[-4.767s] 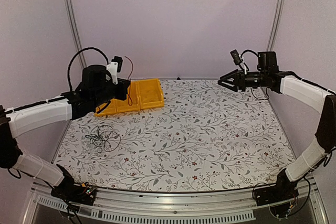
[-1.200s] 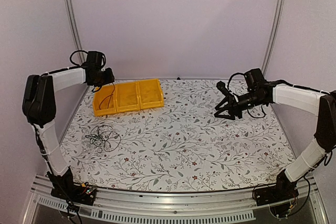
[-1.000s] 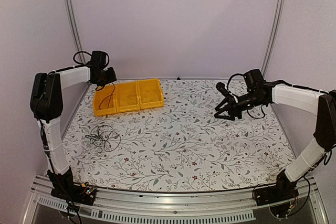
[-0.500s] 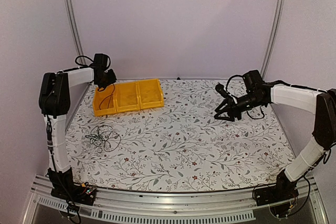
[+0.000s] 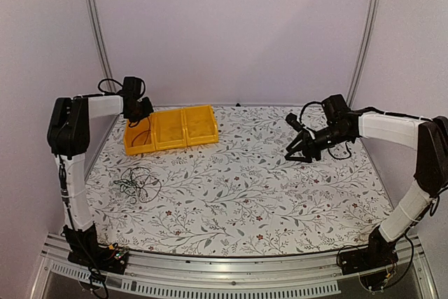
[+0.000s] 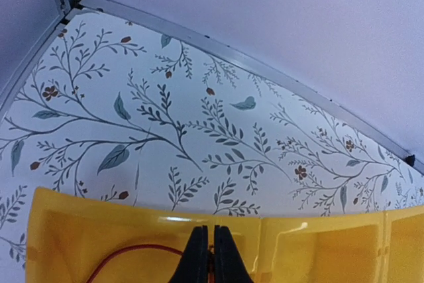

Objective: Untangle the cables

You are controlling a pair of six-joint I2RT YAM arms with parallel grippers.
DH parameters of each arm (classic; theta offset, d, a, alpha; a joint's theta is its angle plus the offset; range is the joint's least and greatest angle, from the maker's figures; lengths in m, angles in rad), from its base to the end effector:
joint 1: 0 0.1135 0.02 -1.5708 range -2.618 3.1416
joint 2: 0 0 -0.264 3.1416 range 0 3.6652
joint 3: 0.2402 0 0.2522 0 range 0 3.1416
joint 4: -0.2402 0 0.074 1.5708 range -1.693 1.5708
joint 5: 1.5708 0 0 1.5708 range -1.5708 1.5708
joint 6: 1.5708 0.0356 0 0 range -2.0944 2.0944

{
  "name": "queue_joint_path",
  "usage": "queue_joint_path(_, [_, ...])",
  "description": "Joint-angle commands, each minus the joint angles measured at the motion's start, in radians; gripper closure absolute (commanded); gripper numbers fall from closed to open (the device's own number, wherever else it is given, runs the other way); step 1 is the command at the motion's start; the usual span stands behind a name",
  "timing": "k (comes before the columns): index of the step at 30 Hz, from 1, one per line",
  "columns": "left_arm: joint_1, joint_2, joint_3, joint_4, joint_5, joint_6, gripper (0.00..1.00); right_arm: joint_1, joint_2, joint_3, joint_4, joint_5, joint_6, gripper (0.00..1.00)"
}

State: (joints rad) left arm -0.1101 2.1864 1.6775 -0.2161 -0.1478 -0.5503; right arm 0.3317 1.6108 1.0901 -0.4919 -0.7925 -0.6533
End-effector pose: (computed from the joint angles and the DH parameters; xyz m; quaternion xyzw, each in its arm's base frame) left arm 0.4949 -0.0494 0.1897 -0.2281 0.8809 -0.0690 0.4090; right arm 0.2993 0.1299 0.2235 -0.5130 0.7312 0.3255 0.3103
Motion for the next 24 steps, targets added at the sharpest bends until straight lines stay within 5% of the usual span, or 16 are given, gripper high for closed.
queue_joint_path(1, [0.01, -0.192, -0.204, 0.12, -0.076, 0.031, 1.0, 0.004, 0.018, 0.03, -0.016, 0.003, -0.014, 0.53])
queue_joint_path(8, [0.01, -0.263, -0.407, 0.198, -0.084, 0.018, 1.0, 0.037, 0.067, 0.067, -0.062, 0.017, -0.024, 0.54])
queue_joint_path(19, [0.01, -0.165, -0.32, 0.135, -0.036, 0.045, 0.99, 0.052, 0.066, 0.072, -0.065, 0.034, -0.017, 0.55])
queue_joint_path(24, [0.012, -0.164, -0.272, 0.036, -0.058, 0.071, 0.68, 0.057, 0.066, 0.076, -0.064, 0.03, -0.011, 0.55])
